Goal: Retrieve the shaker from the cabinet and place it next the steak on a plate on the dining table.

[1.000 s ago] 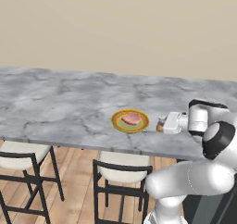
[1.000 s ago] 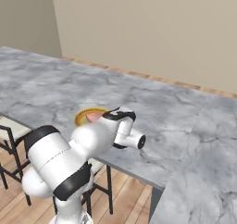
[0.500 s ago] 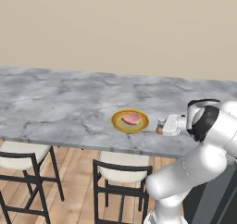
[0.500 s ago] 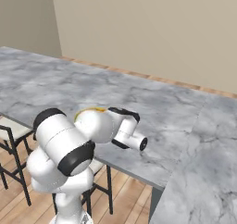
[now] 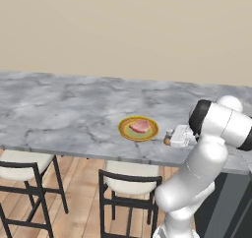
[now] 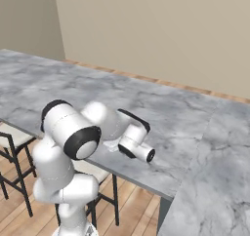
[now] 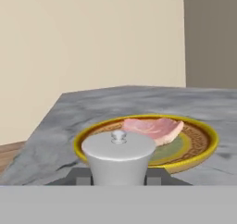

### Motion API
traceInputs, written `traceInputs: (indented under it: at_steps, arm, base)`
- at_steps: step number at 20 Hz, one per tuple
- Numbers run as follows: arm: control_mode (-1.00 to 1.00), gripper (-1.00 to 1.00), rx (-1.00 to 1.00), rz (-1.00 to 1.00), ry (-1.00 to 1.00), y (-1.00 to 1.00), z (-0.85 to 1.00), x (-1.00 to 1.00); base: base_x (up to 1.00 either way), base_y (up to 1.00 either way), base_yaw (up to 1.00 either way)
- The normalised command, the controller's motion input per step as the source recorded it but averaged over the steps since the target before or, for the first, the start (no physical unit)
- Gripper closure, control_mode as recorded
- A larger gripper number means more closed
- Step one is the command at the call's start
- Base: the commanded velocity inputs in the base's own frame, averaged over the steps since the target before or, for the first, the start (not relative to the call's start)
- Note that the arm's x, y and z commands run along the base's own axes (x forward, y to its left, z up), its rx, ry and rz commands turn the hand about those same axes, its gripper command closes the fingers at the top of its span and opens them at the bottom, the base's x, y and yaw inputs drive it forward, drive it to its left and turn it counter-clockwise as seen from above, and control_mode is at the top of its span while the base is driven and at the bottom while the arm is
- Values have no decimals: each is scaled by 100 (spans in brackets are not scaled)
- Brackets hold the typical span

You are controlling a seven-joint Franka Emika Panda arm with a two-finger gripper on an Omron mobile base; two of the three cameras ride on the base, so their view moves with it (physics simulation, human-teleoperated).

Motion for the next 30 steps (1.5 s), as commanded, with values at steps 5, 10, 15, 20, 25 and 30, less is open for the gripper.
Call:
traceInputs:
  at_steps: [5,10,15,20,25,30]
  arm:
    - [-100,100,3,0,-1,0,-9,30]
    - [-100,100,2,0,-1,0,-6,36]
    - [-100,100,2,0,0,0,-19,33]
    - [-100,100,0,0,-2,0,-48,15]
    - [-100,100,0,0,-3,3,-57,12]
    - [-100,100,0,0,-7,0,-61,8]
  base:
    - [0,0,0]
    - [0,0,0]
    - [0,0,0]
    - [0,0,0]
    - [0,0,0]
    - [0,0,0]
